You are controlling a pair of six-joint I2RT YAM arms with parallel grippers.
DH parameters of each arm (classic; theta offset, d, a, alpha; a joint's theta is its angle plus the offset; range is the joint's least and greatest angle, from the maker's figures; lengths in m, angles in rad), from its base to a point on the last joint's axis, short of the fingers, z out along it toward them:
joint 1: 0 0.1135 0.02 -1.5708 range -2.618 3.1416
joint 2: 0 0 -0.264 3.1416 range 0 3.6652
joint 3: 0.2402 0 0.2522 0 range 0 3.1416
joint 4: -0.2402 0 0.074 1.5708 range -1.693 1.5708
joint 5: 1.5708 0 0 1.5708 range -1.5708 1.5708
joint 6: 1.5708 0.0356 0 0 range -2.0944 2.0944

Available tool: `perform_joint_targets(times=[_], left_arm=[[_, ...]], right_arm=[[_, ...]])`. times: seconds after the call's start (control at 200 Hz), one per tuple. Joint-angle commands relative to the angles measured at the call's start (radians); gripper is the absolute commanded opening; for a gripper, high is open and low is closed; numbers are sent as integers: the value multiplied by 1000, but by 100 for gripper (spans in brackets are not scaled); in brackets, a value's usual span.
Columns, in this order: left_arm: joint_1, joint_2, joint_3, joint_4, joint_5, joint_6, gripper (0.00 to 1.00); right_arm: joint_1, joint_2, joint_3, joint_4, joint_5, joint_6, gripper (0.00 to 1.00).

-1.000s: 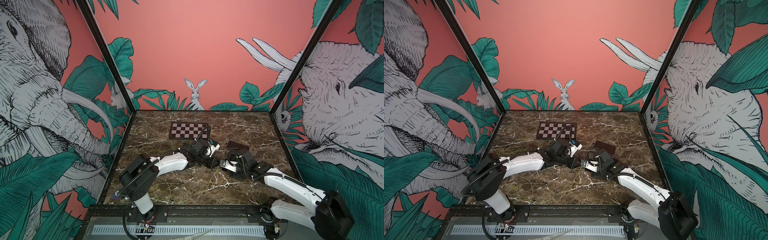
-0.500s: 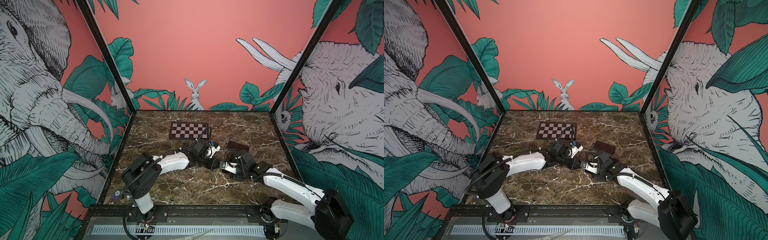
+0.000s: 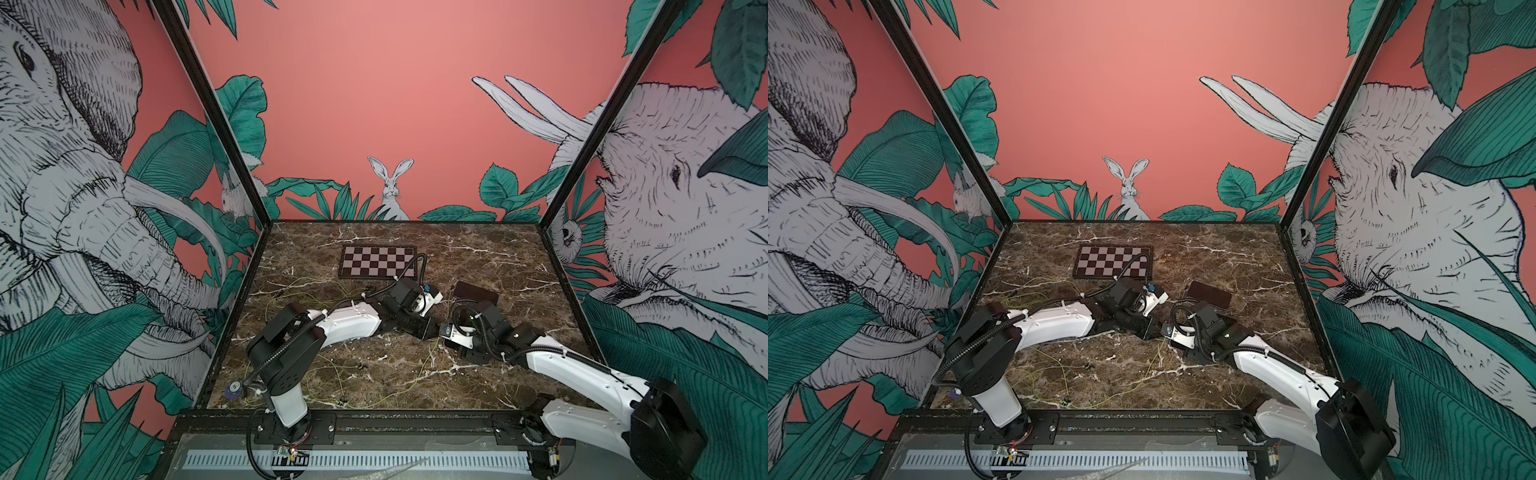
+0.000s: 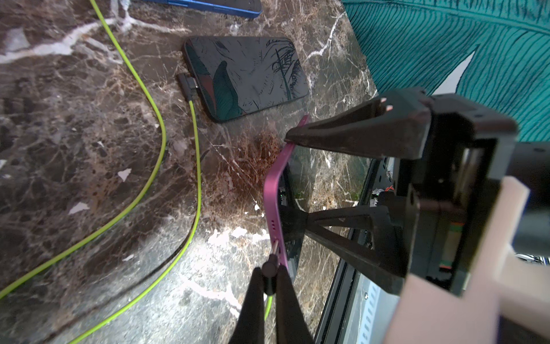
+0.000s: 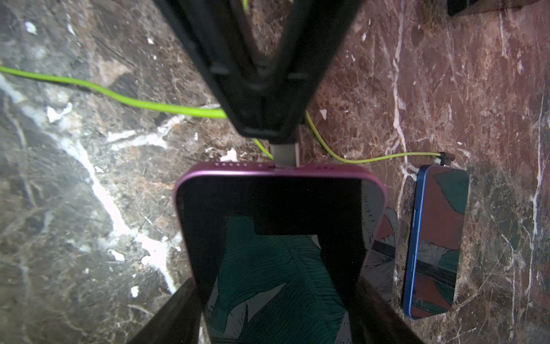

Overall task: Plug wired earphones into phones
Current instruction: Insert the wired earphone into the phone.

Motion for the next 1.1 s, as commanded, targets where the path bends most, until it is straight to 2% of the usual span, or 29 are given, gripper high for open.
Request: perform_joint_targets(times=[0.0,0.445,0.795,1.095], left_arm=[[-49,28,24,-26,45,29,0],[-60,51,41,-40,79,31,0],[-60,61,2,137,199,-85,0],[-55,45,7,90,168,-40,0]], right_arm=[[36,-31,109,265,-127,-1,59],[56,-17,148,219,-122,-20,59],[73,-15,117,279,-122,-3,59],[74,-73,40,294,-89,11,60]])
